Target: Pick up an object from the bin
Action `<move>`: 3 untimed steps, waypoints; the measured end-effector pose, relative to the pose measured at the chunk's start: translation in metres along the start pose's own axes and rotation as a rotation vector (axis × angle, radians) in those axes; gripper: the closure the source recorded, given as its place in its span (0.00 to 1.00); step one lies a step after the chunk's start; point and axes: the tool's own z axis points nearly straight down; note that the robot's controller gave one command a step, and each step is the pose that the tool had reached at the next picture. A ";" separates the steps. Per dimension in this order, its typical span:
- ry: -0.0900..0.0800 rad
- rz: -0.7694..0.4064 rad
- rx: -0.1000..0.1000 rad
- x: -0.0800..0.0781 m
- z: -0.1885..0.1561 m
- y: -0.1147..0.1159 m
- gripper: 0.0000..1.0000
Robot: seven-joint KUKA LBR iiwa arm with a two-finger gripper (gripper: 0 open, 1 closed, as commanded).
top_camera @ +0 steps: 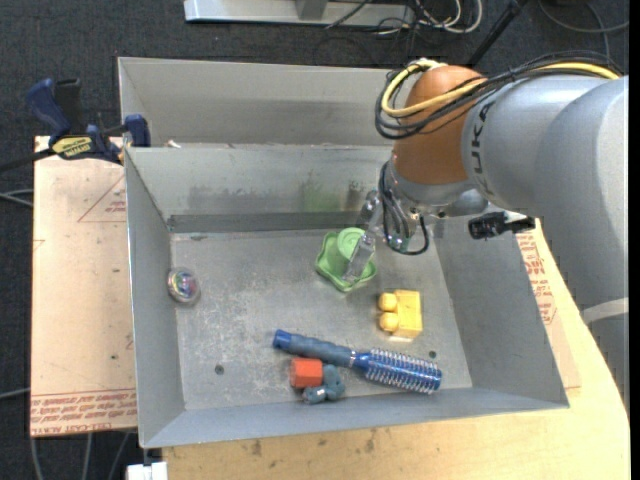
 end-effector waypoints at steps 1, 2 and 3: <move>0.005 0.285 0.002 0.021 -0.001 0.004 0.00; 0.003 0.564 -0.001 0.008 0.029 0.000 0.00; 0.000 0.560 0.002 0.007 0.027 0.000 0.00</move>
Offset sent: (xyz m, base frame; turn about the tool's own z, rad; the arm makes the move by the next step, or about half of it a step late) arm -0.0178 0.0108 0.0019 0.2882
